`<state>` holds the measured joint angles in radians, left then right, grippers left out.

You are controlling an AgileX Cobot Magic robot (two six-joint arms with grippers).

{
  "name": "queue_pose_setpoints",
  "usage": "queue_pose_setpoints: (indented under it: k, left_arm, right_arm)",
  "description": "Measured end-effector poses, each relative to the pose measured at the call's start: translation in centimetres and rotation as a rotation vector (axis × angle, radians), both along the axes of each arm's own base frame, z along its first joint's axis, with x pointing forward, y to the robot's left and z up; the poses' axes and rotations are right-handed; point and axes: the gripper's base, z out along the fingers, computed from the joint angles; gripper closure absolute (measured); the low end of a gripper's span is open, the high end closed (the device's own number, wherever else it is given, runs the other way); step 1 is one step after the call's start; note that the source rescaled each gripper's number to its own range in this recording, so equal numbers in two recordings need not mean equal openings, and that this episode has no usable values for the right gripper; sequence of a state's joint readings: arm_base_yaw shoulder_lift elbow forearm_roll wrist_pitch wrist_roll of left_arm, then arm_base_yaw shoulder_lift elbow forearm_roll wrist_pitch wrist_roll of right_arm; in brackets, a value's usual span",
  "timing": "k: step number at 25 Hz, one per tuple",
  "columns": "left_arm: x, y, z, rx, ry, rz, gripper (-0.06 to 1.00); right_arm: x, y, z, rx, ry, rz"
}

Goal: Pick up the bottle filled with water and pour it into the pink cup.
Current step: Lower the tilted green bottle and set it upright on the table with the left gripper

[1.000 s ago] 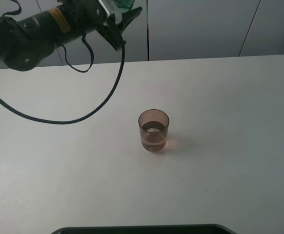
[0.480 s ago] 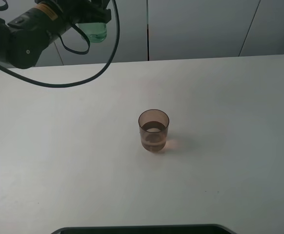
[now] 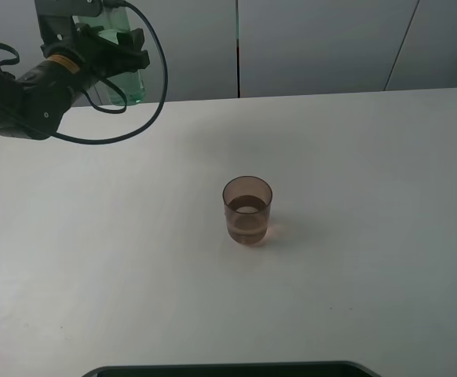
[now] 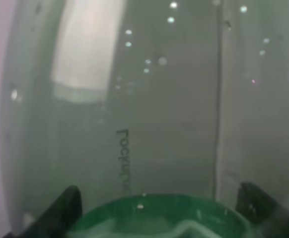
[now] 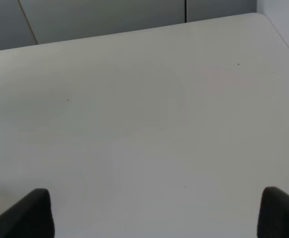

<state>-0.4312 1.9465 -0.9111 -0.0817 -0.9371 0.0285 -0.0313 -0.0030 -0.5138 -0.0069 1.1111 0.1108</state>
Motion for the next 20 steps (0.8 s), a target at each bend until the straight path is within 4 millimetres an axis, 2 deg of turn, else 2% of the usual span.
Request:
queue_pose_setpoints:
  k: [5, 11, 20]
  left_arm:
    - [1.1, 1.7, -3.6, 0.004, 0.087, 0.055, 0.92]
    - [1.4, 2.3, -7.0, 0.024, 0.103, 0.067, 0.92]
    - [1.3, 2.5, -9.9, 0.027, 0.087, 0.068, 0.92]
  right_arm:
    - [0.0, 0.0, 0.0, 0.0, 0.0, 0.0]
    - [0.0, 0.0, 0.0, 0.0, 0.0, 0.0]
    - [0.0, 0.0, 0.0, 0.0, 0.0, 0.0]
